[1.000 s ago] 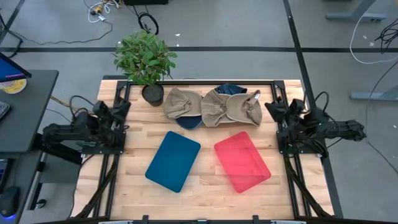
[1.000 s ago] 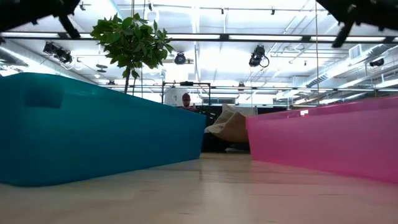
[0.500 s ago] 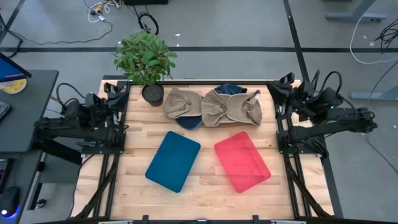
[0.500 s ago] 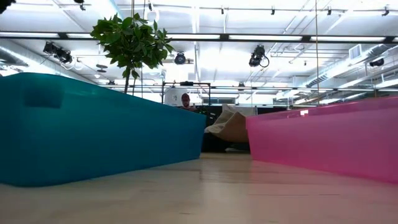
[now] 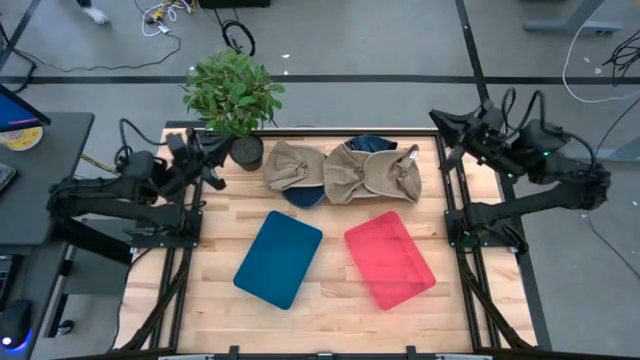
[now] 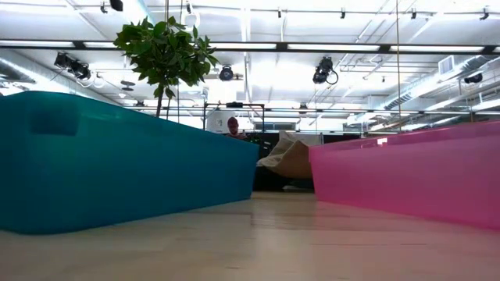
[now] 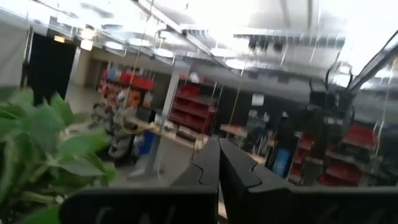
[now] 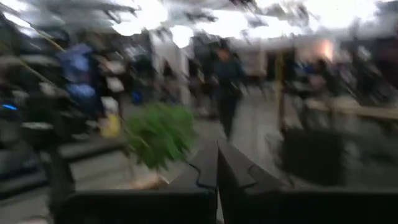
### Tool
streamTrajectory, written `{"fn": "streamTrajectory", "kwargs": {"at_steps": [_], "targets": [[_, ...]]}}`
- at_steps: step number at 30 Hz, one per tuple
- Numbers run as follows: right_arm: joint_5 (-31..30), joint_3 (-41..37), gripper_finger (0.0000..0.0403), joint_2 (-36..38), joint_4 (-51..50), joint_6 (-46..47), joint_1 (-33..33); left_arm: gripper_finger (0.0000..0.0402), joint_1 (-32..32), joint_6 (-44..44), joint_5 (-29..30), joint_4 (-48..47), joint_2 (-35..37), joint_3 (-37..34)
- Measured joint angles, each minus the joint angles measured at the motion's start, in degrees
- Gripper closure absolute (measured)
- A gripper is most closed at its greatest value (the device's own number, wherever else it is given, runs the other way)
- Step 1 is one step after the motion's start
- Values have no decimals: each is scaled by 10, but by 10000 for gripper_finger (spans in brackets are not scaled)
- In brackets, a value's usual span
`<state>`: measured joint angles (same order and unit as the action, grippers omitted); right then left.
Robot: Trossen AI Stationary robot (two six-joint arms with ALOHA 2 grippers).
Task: Pick & Place hat
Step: Put the brown cap into the blue bin
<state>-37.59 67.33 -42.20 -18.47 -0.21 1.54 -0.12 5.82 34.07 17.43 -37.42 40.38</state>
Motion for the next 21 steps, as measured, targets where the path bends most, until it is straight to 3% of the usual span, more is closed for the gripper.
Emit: {"fn": "streamTrajectory", "kwargs": {"at_steps": [6,10,15,21], "targets": [[-24,39,356,0,-239,173,-3,399,0,44,21,-70,-71,68],[-16,40,308,-8,-345,260,-19,399,0,55,22,-96,-117,113],[36,40,234,-30,-421,339,-55,399,0,55,17,-99,-162,148],[116,40,158,-78,-434,384,-139,399,0,56,-14,-106,-188,155]]}}
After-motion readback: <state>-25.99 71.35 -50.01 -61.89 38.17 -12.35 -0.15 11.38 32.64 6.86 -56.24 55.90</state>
